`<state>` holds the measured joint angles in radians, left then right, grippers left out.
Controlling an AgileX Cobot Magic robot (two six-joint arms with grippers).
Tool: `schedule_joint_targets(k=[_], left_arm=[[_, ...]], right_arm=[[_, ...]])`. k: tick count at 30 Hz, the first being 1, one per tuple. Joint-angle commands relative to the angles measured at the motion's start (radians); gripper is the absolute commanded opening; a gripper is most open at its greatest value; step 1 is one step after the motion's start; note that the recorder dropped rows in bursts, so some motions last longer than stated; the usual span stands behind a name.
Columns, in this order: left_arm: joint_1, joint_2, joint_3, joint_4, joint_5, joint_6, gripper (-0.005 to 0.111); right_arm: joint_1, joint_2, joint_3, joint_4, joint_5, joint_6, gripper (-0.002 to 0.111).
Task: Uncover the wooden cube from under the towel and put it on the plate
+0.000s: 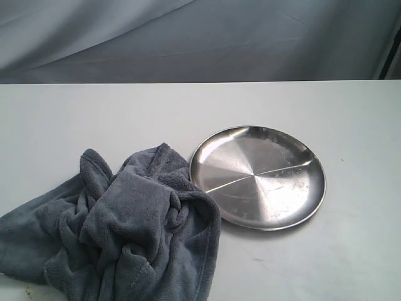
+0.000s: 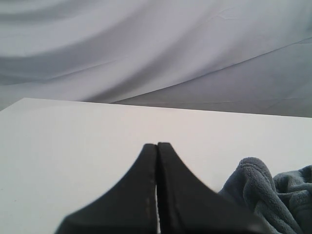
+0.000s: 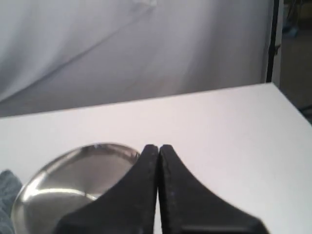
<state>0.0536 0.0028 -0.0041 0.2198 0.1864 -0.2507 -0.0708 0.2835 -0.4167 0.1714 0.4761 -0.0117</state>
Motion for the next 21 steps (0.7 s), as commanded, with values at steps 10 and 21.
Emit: schedule_joint_targets(k=[10, 21], left_arm=[[0.001, -0.003, 0.004, 0.001, -0.003, -0.003, 0.000], [0.001, -0.003, 0.004, 0.001, -0.003, -0.003, 0.000]], right_arm=[[0.001, 0.455, -0.266, 0.339, 0.293, -0.455, 0.000], [0.124, 0.732, -0.519, 0.431, 0.302, -0.667, 0.000]])
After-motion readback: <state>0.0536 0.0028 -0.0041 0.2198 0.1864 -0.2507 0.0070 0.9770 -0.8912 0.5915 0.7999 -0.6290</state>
